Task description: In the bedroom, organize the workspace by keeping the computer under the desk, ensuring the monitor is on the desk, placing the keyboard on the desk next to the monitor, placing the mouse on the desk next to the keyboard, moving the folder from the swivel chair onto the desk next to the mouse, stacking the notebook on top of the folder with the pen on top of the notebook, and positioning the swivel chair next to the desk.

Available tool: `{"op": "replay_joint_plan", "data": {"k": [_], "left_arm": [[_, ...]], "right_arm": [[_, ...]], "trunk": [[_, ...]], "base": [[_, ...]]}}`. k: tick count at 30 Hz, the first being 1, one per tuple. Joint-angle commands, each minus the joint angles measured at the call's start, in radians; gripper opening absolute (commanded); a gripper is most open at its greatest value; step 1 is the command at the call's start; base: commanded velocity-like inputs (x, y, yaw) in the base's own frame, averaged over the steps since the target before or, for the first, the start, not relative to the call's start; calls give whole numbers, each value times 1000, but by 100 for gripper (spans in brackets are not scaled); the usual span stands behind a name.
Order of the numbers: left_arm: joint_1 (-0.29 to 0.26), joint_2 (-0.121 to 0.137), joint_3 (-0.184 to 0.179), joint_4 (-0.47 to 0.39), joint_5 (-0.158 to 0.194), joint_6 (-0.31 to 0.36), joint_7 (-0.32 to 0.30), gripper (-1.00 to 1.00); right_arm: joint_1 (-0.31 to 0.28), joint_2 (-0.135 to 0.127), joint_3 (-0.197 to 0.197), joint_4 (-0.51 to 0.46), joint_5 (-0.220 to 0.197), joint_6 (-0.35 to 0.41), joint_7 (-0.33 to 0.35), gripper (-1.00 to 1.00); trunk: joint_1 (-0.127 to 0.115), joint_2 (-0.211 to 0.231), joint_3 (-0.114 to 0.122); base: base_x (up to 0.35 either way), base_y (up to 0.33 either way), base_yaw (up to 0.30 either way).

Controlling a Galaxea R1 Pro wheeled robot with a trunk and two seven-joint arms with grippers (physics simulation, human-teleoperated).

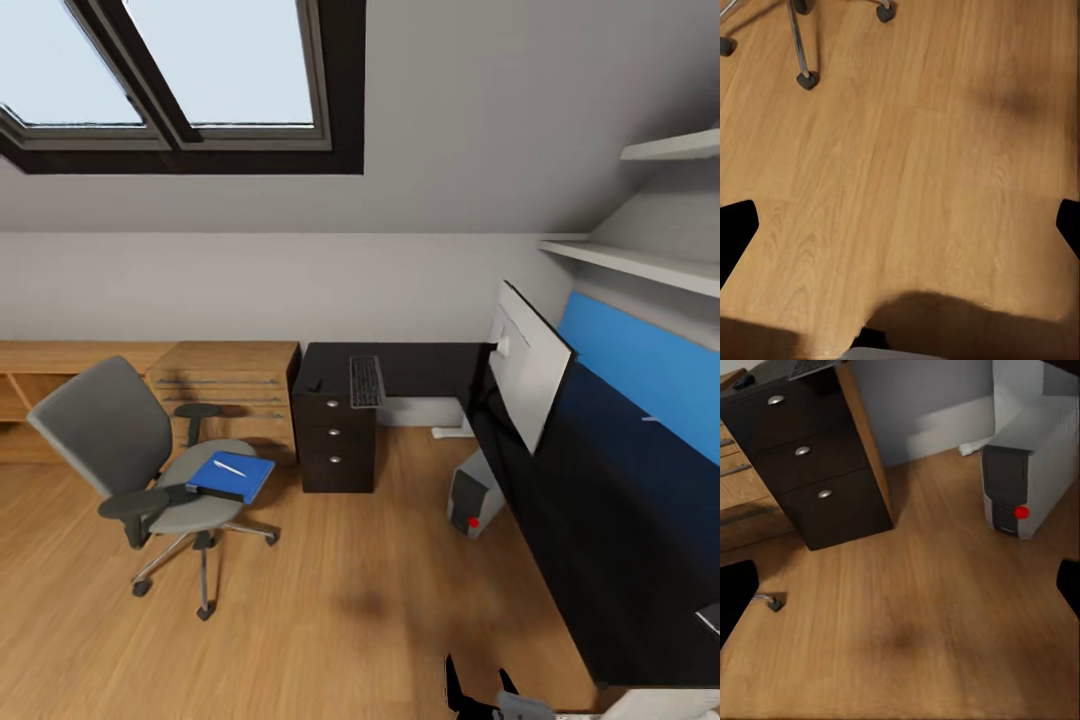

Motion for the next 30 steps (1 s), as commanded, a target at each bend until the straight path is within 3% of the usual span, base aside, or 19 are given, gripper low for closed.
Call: {"op": "replay_joint_plan", "data": {"k": [1, 11, 18, 25, 26, 30], "left_arm": [[0, 0, -3, -2, 8, 3, 6, 100], [0, 0, -4, -1, 6, 3, 27, 100], [0, 0, -6, -1, 6, 3, 58, 100], [0, 0, -7, -2, 6, 3, 60, 100], [0, 0, -7, -2, 6, 3, 60, 100], [0, 0, -7, -2, 6, 3, 61, 100]], "right_arm": [[-1, 0, 3, 1, -12, -4, 6, 100], [-1, 5, 5, 19, -15, 0, 0, 100], [-1, 7, 7, 20, 13, 24, -92, 100], [-2, 7, 6, 13, 130, 170, -168, 100], [-4, 8, 6, 11, 163, 221, -197, 100], [-5, 8, 6, 9, 217, 334, -277, 100]], "trunk": [[-4, 6, 2], [-42, 76, 33], [-61, 111, 49], [-61, 111, 49], [-61, 111, 49], [-61, 111, 49]], "base": [[-277, -247, 0], [-274, -249, 0], [-272, -251, 0], [-272, -251, 0], [-271, -251, 0], [-270, -251, 0]]}}
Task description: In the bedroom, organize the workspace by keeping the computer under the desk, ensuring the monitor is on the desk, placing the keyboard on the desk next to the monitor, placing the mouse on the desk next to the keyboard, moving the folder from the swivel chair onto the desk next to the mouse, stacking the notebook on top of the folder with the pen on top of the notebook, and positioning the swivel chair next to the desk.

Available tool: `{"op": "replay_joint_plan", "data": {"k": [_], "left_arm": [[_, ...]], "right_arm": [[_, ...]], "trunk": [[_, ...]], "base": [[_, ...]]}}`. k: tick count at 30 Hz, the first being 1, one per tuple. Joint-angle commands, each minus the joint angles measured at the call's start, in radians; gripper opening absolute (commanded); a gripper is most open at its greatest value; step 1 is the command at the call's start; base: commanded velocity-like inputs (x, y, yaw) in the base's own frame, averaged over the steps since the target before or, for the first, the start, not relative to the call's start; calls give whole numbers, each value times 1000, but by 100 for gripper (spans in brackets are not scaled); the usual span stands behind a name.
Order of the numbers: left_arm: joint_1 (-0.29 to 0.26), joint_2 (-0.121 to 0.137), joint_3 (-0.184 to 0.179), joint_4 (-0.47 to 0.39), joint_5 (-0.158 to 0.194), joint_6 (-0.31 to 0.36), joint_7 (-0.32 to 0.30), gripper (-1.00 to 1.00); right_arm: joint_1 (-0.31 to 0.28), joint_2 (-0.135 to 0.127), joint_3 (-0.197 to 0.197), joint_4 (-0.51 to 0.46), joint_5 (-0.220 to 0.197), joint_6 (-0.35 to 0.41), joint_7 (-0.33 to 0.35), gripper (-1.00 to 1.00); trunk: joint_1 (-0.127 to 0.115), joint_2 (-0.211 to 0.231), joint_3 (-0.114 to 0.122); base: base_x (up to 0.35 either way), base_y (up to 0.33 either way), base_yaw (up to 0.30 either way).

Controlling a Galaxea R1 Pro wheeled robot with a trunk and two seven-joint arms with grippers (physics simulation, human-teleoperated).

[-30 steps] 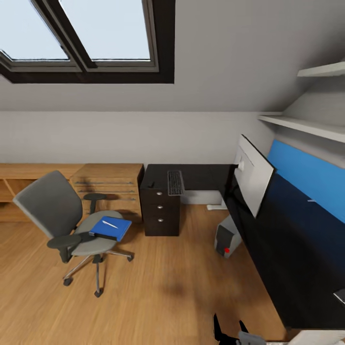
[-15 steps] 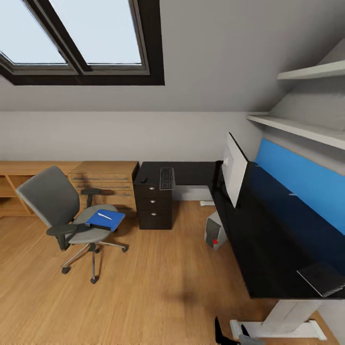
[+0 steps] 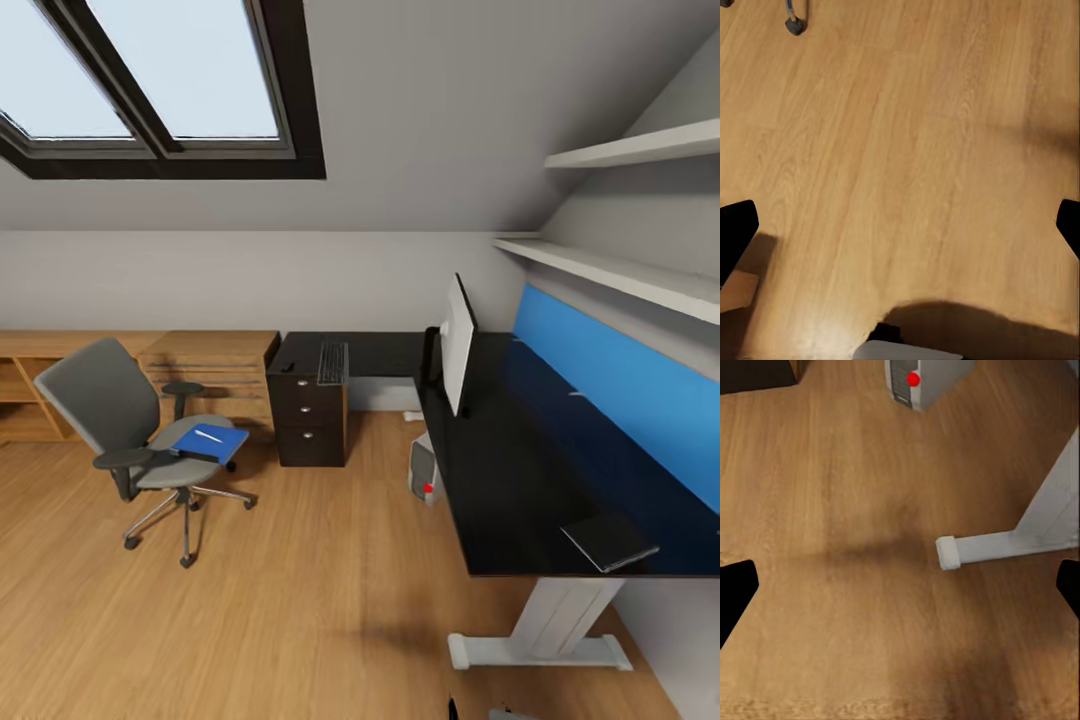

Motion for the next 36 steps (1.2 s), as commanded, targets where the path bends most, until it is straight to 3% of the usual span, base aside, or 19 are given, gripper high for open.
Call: {"op": "replay_joint_plan", "data": {"k": [1, 8, 23, 27, 31, 32, 35, 36], "left_arm": [[0, 0, -2, -2, 8, 3, 6, 100], [0, 0, -2, -2, 8, 3, 6, 100], [0, 3, 2, -3, 10, 2, 2, 100], [0, 3, 4, -3, 11, 0, 3, 100], [0, 4, 5, -3, 11, 0, 2, 100], [0, 4, 5, -3, 11, 0, 2, 100], [0, 5, 5, -3, 11, 0, 2, 100], [0, 5, 5, -2, 12, 0, 2, 100]], "right_arm": [[-1, -1, 8, 0, -2, 14, -21, 100], [-2, -4, 4, -4, 14, 62, -67, 100], [-3, -10, 1, -29, 19, 32, -75, 100], [-3, -39, -10, -107, 17, 10, -81, 100], [-3, -81, -48, -227, 7, 40, -83, 100], [-3, -101, -79, -304, -4, 92, -84, 100], [-3, -124, -135, -433, -20, 213, -84, 100], [-3, -133, -174, -518, -26, 308, -83, 100]], "trunk": [[0, -2, -2], [0, -2, -2], [0, -2, -2], [0, -2, -2], [0, -2, -2], [0, -2, -2], [0, -2, -2], [0, -2, -2]], "base": [[-268, -252, 0], [-264, -253, 0], [-212, -228, 0], [-29, -33, 0], [-12, -13, 0], [-5, -6, 0], [-3, -4, 0], [-2, -2, 0]]}}
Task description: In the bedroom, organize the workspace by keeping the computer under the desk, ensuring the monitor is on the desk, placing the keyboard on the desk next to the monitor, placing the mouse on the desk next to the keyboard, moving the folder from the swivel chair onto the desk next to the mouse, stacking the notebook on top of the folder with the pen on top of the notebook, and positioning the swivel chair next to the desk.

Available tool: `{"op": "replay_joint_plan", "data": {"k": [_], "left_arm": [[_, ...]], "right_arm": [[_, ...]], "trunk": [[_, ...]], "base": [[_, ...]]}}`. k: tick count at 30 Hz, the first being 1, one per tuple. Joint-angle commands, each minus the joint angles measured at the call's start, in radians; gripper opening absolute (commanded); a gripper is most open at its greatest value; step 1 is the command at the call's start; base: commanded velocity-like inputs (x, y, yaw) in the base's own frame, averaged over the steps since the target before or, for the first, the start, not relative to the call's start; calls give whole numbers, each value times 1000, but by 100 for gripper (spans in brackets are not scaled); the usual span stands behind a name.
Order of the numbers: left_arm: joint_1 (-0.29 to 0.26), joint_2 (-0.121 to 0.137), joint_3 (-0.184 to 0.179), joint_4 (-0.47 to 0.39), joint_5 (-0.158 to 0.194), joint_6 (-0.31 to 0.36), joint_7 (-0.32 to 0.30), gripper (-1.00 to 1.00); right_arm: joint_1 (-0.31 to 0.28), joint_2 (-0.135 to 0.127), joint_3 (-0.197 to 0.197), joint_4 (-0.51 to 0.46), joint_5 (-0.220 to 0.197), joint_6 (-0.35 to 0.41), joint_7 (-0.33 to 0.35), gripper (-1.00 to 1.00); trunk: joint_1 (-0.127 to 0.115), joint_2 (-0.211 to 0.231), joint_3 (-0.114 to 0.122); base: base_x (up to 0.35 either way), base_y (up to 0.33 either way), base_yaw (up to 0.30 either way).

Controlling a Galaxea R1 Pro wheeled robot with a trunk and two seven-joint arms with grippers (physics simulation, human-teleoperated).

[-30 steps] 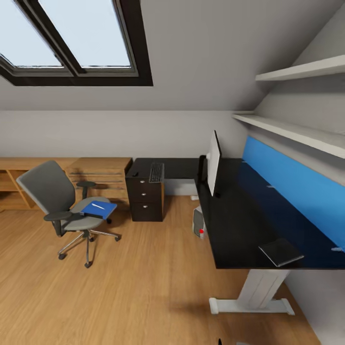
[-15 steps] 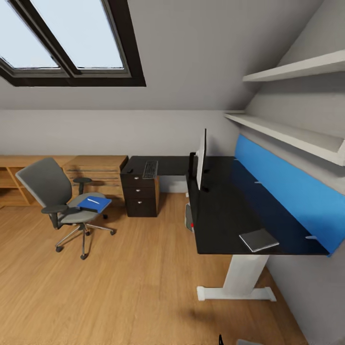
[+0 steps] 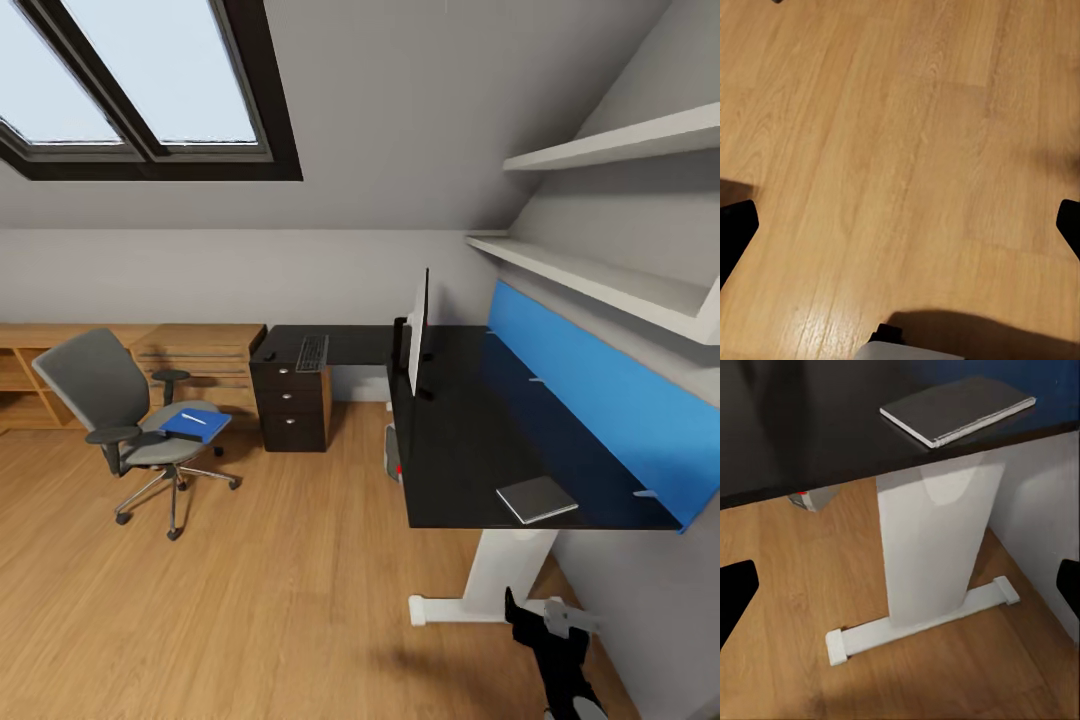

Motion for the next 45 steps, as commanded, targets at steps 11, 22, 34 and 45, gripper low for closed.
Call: {"op": "replay_joint_plan", "data": {"k": [11, 22, 34, 45], "left_arm": [[0, 2, 26, -1, 9, 2, 4, 100], [0, 4, 47, -1, 8, 1, -1, 100], [0, 6, 48, -1, 9, 1, -1, 100], [0, 7, 48, -1, 7, 2, -1, 100]], "right_arm": [[-42, -32, -136, -394, -8, 475, -6, 100], [-70, -68, -162, -388, 16, 522, 6, 100], [-70, -67, -157, -356, 35, 522, 7, 100], [-71, -67, -156, -287, 50, 501, 13, 100]], "trunk": [[1, -2, -2], [1, -2, -2], [1, -2, -2], [1, -2, -2]], "base": [[44, -26, 0], [253, -167, 0], [314, -45, 0], [328, 63, 0]]}}
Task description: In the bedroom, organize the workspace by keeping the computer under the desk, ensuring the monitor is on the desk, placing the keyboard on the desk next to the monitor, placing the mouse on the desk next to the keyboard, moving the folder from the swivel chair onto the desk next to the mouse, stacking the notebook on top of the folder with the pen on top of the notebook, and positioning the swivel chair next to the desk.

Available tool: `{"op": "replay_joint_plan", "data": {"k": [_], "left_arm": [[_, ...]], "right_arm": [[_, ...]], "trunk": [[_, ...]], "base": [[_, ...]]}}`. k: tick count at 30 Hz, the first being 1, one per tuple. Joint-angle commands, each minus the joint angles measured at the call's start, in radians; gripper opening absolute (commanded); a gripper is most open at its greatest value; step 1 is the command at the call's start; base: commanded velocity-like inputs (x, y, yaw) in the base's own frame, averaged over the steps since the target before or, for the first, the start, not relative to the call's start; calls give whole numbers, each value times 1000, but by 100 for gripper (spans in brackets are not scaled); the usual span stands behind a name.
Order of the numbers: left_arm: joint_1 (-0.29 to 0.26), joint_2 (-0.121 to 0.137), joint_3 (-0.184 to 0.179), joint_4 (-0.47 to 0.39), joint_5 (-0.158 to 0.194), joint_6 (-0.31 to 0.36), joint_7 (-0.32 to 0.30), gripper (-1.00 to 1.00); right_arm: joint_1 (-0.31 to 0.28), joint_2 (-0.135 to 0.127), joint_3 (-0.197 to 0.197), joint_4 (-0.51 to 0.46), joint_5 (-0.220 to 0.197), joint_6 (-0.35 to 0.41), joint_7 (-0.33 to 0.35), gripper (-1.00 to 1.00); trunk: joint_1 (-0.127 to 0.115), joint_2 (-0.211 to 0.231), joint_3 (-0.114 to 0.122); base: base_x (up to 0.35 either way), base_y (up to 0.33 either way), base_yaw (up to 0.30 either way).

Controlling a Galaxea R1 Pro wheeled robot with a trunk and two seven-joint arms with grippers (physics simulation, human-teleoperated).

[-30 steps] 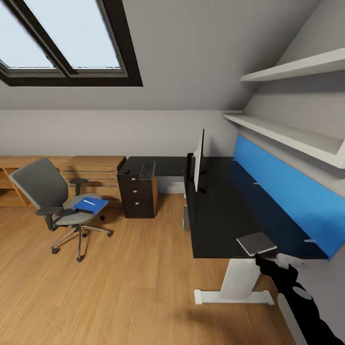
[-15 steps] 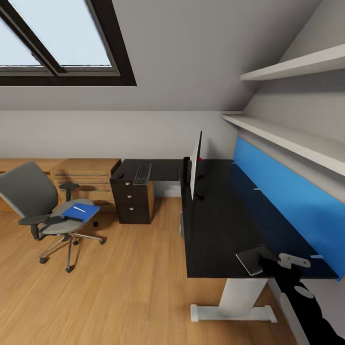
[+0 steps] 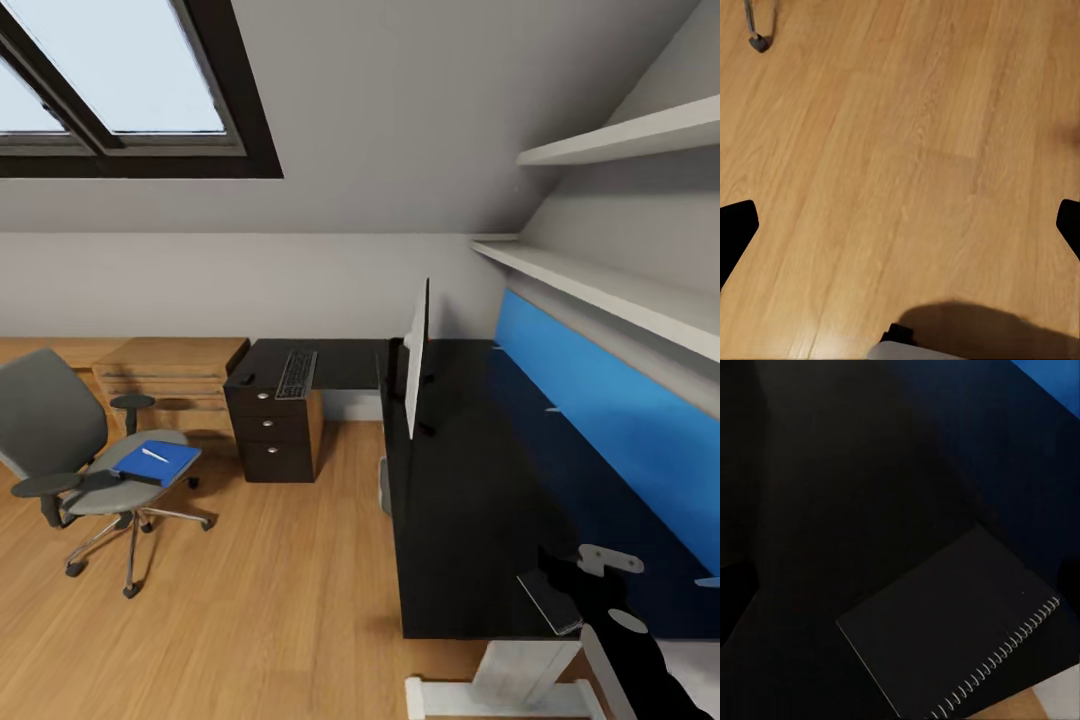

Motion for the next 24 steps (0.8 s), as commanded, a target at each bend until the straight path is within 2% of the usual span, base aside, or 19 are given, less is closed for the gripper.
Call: {"op": "replay_joint_plan", "data": {"k": [1, 7, 11, 15, 21, 24], "left_arm": [[0, 0, -2, -2, 8, 2, 5, 100], [0, 0, -2, -2, 8, 2, 5, 100], [0, 0, -2, -2, 8, 2, 5, 100], [0, 0, -2, -2, 7, 2, 5, 100], [0, 0, -2, -3, 8, 2, 6, 100], [0, 0, -2, -3, 8, 2, 7, 100]], "right_arm": [[-1, -1, 1, 1, -7, -2, -6, 100], [-1, -1, 0, 5, 15, -10, -6, 100], [-1, -14, -4, 9, 19, -11, -6, 100], [-29, -33, -5, 96, 19, -17, -6, 100], [-109, -48, -5, 271, 26, -97, -5, 100], [-163, -56, -5, 398, 65, -173, -5, 100]], "trunk": [[1, -2, -2], [1, -2, -2], [1, -2, -2], [1, -2, -2], [1, -2, -2], [1, -2, -2]], "base": [[329, 31, 0], [329, -7, 0], [313, -63, 0], [139, -27, 0], [38, -7, 0], [9, -2, 0]]}}
